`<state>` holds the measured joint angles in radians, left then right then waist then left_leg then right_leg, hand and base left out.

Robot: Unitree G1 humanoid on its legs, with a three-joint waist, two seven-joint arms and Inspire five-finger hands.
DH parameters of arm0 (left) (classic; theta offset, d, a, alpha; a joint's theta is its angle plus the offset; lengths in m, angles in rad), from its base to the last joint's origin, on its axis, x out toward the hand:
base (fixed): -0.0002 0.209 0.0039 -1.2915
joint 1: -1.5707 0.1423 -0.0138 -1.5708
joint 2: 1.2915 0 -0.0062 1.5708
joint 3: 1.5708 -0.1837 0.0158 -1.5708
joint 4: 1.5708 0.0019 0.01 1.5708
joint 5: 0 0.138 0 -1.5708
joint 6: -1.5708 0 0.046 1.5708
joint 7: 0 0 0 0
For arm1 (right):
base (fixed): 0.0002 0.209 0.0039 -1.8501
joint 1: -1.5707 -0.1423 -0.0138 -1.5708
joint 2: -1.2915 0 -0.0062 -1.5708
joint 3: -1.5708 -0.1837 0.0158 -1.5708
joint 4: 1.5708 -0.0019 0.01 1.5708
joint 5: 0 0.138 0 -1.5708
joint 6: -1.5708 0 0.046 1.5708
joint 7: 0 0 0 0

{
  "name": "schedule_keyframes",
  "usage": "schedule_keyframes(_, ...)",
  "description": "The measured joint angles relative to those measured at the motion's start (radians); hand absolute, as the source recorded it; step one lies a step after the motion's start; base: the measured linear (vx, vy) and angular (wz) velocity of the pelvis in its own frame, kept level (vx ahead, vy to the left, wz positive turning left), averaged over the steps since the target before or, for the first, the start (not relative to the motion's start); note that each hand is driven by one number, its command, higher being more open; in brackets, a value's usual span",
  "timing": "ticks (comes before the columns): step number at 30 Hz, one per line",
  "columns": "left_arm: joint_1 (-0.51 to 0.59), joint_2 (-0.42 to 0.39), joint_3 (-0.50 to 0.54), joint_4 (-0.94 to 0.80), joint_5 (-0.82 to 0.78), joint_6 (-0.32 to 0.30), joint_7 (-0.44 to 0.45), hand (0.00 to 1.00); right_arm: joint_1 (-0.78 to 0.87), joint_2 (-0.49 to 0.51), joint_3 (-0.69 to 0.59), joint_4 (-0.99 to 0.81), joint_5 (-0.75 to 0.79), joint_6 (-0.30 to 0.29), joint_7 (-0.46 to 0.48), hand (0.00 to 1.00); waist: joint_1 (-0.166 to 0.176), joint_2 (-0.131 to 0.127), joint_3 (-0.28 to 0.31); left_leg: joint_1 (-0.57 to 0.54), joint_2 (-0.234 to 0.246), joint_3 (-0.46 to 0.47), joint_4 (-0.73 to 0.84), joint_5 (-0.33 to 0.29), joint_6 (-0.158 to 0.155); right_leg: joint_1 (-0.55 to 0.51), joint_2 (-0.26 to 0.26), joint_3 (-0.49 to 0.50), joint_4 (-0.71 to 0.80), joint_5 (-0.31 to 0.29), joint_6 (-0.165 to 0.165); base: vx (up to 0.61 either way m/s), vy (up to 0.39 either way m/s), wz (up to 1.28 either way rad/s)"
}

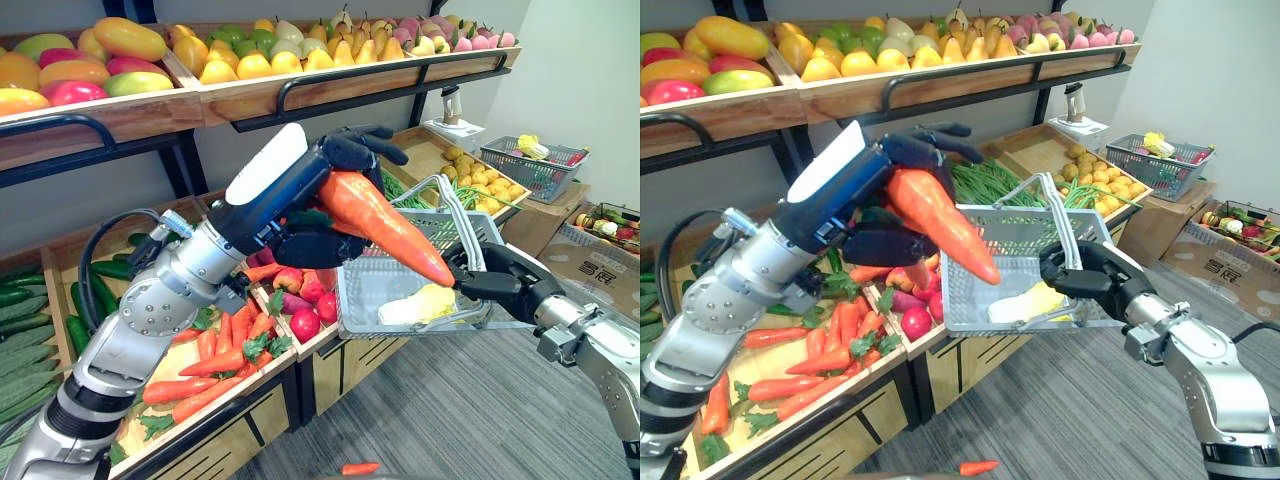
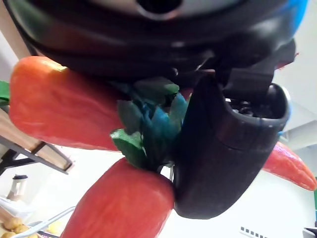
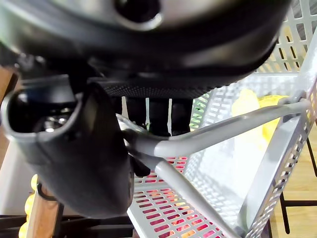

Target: Pick vegetable in the basket

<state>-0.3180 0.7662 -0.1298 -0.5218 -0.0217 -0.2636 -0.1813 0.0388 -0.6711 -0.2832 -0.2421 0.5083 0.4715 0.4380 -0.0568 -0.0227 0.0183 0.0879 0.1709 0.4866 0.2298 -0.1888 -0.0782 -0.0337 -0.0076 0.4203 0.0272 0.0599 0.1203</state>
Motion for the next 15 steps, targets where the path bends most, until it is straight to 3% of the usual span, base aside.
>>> schedule_keyframes(11,-0.004,-0.005,-0.007,0.003,0.075,-0.009,-0.091,0.0,-0.001,-0.004,0.004,-0.023,0.004,-0.015,0.084,0.0,-0.004,-0.005,0.006,0.007,0.002,0.017,0.0,-0.003,-0.003,-0.004,0.005,0.015,-0.004,0.002,-0.003,0.0,0.007,-0.04)
schedule_keyframes(15,-0.053,-0.004,-0.084,0.053,0.123,0.01,-0.129,0.0,-0.002,-0.013,0.047,-0.101,0.004,-0.015,0.109,0.0,-0.012,-0.004,0.006,0.011,0.003,0.035,0.001,-0.005,-0.005,-0.01,0.008,0.031,-0.002,0.004,-0.005,0.01,0.022,-0.14)
